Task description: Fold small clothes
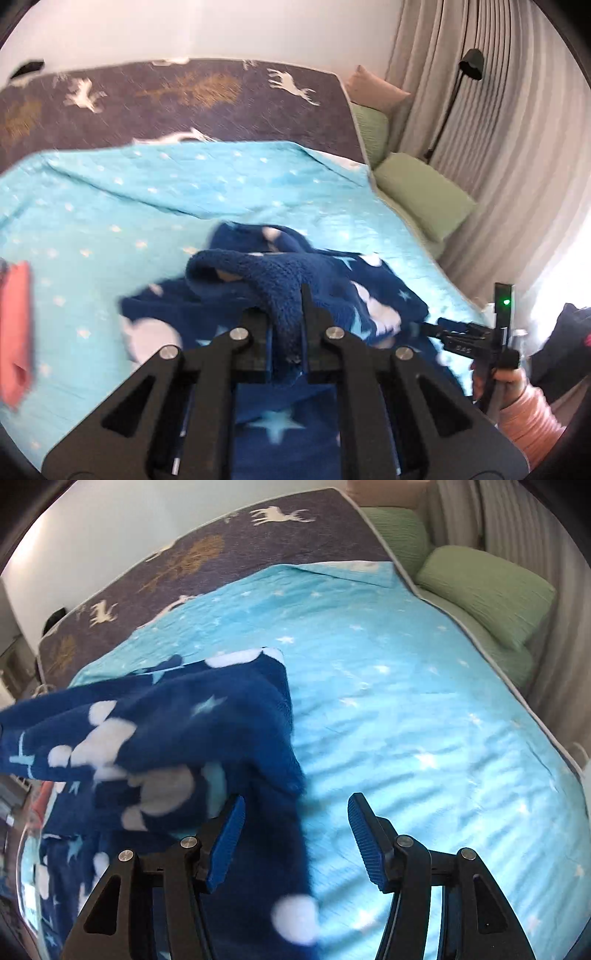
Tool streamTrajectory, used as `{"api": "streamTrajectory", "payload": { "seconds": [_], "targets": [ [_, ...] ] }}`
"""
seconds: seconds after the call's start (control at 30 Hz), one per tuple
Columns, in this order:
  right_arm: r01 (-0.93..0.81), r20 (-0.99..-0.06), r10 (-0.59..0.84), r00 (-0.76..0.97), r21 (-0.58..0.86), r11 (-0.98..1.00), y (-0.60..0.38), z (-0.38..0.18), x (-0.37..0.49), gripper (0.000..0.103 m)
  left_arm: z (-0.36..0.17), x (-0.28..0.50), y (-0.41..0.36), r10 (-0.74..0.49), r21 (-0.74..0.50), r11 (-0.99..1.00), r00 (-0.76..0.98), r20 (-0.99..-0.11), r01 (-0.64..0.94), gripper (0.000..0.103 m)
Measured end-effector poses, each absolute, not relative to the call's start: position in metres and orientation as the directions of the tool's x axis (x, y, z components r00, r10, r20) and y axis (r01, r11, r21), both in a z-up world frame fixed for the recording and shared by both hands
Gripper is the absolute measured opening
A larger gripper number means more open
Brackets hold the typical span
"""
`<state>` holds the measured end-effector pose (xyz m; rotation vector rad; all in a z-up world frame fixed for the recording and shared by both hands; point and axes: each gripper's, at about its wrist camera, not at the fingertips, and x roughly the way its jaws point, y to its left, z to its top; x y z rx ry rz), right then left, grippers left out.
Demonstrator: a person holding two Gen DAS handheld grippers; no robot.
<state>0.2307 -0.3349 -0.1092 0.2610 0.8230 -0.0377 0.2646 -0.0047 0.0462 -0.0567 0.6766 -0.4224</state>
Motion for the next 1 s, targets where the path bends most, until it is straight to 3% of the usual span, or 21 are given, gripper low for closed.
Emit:
{"api": "streamTrajectory", "payload": {
  "seconds": [0.2,0.43,0.57,0.67,0.7,0.83,0.87,0.9,0.93,1.0],
  "targets": [
    [0.125,-0.759,0.022,0.651,0.135,0.983,-0.318,-0.121,0.250,0.059,0.018,0.274,0.030,-0.327,-0.161,0.941,0.687,-0.649,0.297,0.012],
    [0.102,-0.750,0.111,0.652,0.232,0.967,-0.334,-0.109,0.224,0.059,-0.077,0.284,0.057,-0.277,-0.187,0.959,0.567,-0.776,0.214,0.020],
    [0.038,-0.693,0.148,0.705,0.245,0.969,-0.322,-0.081,0.218,0.059,-0.089,0.276,0.073,-0.354,-0.311,0.934,0.556,-0.752,0.174,0.033],
    [-0.030,-0.664,0.179,0.726,0.229,0.973,-0.303,-0.067,0.227,0.059,-0.076,0.281,0.081,-0.391,-0.385,0.912,0.584,-0.712,0.141,0.057],
    [-0.053,-0.655,0.190,0.731,0.223,0.973,-0.294,-0.064,0.232,0.059,-0.074,0.284,0.082,-0.390,-0.390,0.910,0.594,-0.703,0.136,0.061],
    [-0.107,-0.655,0.239,0.717,0.235,0.966,-0.271,-0.071,0.253,0.059,-0.082,0.310,0.076,-0.393,-0.402,0.909,0.563,-0.727,0.115,0.061],
    [-0.108,-0.665,0.244,0.705,0.239,0.965,-0.268,-0.077,0.259,0.058,-0.085,0.315,0.075,-0.382,-0.394,0.913,0.560,-0.735,0.106,0.058],
    [-0.096,-0.682,0.235,0.693,0.235,0.967,-0.267,-0.085,0.264,0.057,-0.088,0.321,0.074,-0.361,-0.376,0.922,0.566,-0.741,0.095,0.028],
    [-0.078,-0.695,0.217,0.685,0.227,0.971,-0.269,-0.093,0.269,0.056,-0.088,0.328,0.071,-0.324,-0.340,0.937,0.577,-0.750,0.084,0.009],
    [-0.030,-0.728,0.172,0.664,0.203,0.979,-0.276,-0.108,0.274,0.049,-0.076,0.328,0.070,-0.322,-0.339,0.936,0.613,-0.722,0.093,0.008]
  ]
}}
